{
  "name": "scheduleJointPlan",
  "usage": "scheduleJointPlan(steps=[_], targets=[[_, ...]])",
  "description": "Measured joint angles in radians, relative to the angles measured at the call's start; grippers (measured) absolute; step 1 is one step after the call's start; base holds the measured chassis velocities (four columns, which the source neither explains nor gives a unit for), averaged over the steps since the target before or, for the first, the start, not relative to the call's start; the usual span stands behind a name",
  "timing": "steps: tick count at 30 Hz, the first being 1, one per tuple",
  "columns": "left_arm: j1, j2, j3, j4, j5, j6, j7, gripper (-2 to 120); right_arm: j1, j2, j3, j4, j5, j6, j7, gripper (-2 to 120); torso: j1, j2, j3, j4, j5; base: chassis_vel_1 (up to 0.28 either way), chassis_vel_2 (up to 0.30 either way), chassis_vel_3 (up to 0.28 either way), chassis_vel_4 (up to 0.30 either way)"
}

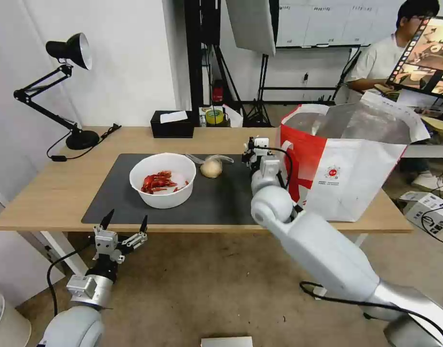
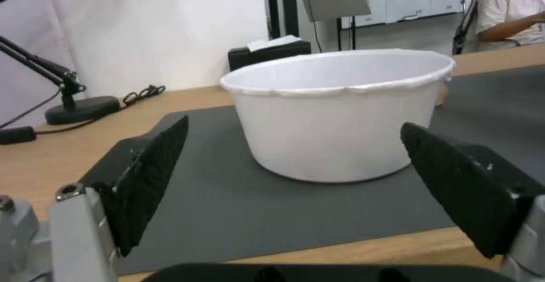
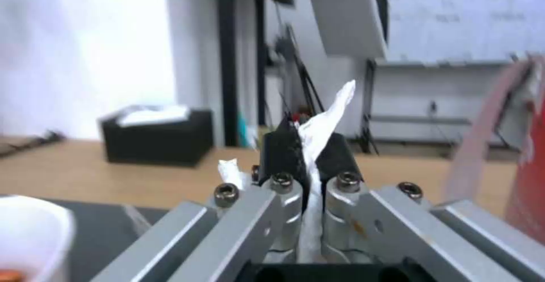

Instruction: Pick up the trash from the table and place it into the takeout bag.

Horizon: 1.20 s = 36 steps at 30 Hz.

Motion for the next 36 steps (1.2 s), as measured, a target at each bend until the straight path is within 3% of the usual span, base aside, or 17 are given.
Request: scheduleJointPlan(steps=[4, 6, 11, 20, 28, 36], targets=[[0.002, 0.000, 0.000, -0.001, 0.000, 0.000, 0.000, 100, -0.019, -0.005, 0.007, 0.014, -0.024, 0.020, -0.019, 0, 0.000, 0.000, 0.000, 0.0000, 0.0000, 0.000, 0.000, 0.000, 0.000], [0.005, -0.003, 0.001, -0.002, 0.001, -0.001, 0.000, 100, -0.081, -0.034, 0.034, 0.074, -0.105, 0.091, -0.076, 0, 0.000, 0.000, 0.000, -0.0001, 0.0000, 0.000, 0.000, 0.000, 0.000], [0.004, -0.004, 0.002, -0.005, 0.002, -0.001, 0.000, 100, -0.118, -0.081, 0.096, 0.157, -0.193, 0.127, -0.099, 0, 0.000, 0.000, 0.000, -0.0001, 0.0001, 0.000, 0.000, 0.000, 0.000], [0.006, -0.004, 0.001, -0.012, 0.002, -0.002, 0.000, 100, -0.117, -0.180, 0.229, 0.257, -0.209, 0.154, -0.097, 0, 0.000, 0.000, 0.000, -0.0001, 0.0000, 0.000, 0.000, 0.000, 0.000], [0.015, -0.006, 0.001, -0.021, 0.003, -0.006, -0.001, 100, -0.095, -0.323, 0.384, 0.294, -0.001, 0.077, -0.022, 0, 0.000, 0.000, 0.000, -0.0003, 0.0002, 0.000, 0.000, 0.000, 0.000], [0.005, -0.031, 0.026, -0.021, 0.004, -0.004, 0.000, 100, -0.051, -0.373, 0.396, 0.218, 0.179, 0.035, 0.033, 0, 0.000, 0.000, 0.000, -0.0002, 0.0000, 0.000, 0.000, 0.000, 0.000]])
